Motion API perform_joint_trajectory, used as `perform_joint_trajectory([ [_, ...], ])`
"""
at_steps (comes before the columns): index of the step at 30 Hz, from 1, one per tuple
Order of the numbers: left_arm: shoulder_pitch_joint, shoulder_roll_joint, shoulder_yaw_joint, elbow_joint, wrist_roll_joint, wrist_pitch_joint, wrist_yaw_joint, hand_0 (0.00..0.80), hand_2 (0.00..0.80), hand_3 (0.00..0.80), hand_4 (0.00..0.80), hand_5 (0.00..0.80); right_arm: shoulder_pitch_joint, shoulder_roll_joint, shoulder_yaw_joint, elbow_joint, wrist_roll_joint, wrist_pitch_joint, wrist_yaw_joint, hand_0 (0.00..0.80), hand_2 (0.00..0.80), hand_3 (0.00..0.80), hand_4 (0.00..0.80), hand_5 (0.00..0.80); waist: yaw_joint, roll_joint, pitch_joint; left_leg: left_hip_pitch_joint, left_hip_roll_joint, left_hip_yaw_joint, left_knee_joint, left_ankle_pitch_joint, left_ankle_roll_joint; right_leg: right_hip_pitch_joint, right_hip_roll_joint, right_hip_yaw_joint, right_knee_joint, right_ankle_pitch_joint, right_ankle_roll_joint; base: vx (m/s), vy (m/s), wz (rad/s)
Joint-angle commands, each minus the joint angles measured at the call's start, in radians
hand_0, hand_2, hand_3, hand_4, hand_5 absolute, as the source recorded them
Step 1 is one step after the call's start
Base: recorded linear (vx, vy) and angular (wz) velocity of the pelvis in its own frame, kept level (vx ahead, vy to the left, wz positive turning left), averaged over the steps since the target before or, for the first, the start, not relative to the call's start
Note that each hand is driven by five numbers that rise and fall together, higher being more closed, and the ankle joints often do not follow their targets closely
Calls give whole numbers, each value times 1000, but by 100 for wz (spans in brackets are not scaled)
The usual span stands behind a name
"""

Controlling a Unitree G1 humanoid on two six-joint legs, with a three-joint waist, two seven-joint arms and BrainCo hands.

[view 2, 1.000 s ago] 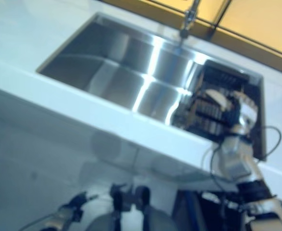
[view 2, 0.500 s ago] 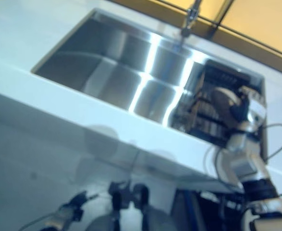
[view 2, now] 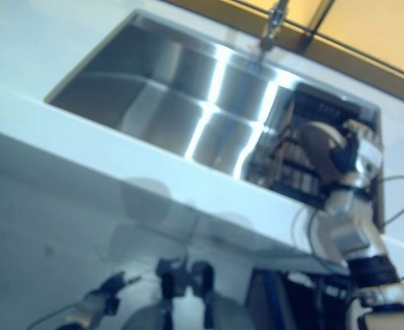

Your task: Take plates into dishwasher

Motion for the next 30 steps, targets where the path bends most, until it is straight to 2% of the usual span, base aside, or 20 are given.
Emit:
perform_joint_trajectory([
  [1,12,-6,19,-6,20,-14,-6,0,0,0,0,0,-66,-113,-90,-87,16,-39,-74,800,800,800,800,800,-5,35,-58,8,-38,-38,33,-184,66,-1,45,20,102,-168,11,0,0,0],
  [16,52,-8,22,17,49,-22,-18,0,0,0,0,0,-17,-234,-212,-133,74,-78,-137,800,800,800,800,800,-23,26,-107,60,-41,-33,29,-193,67,22,57,43,73,-137,26,-10,10,-5],
  [23,83,4,23,28,94,-10,-30,0,0,0,0,0,27,-263,-268,-141,129,-70,-125,800,800,800,800,800,-29,11,-108,87,-39,-20,26,-190,62,18,62,39,44,-88,44,-6,11,-18],
  [25,90,9,28,30,99,-6,-34,0,0,0,0,0,38,-268,-283,-141,149,-69,-111,800,800,800,800,800,-29,6,-105,97,-37,-7,23,-187,58,14,61,17,43,-78,51,2,3,-30],
  [28,105,14,32,19,90,6,-31,0,0,0,0,0,51,-272,-299,-146,172,-69,-91,800,800,800,800,800,-21,-1,-97,121,-28,34,9,-183,54,10,45,-73,67,-56,66,-1,5,-39],
  [29,108,14,34,16,88,9,-29,0,0,0,0,0,54,-271,-302,-146,175,-71,-89,800,800,800,800,800,-18,-1,-95,126,-26,42,6,-182,54,9,42,-87,75,-53,68,-5,13,-54],
  [30,119,19,38,3,92,21,-27,0,0,0,0,0,64,-270,-311,-147,180,-66,-82,800,800,800,800,800,-13,-2,-92,138,-20,64,2,-183,56,9,28,-127,104,-48,72,3,9,-55],
])
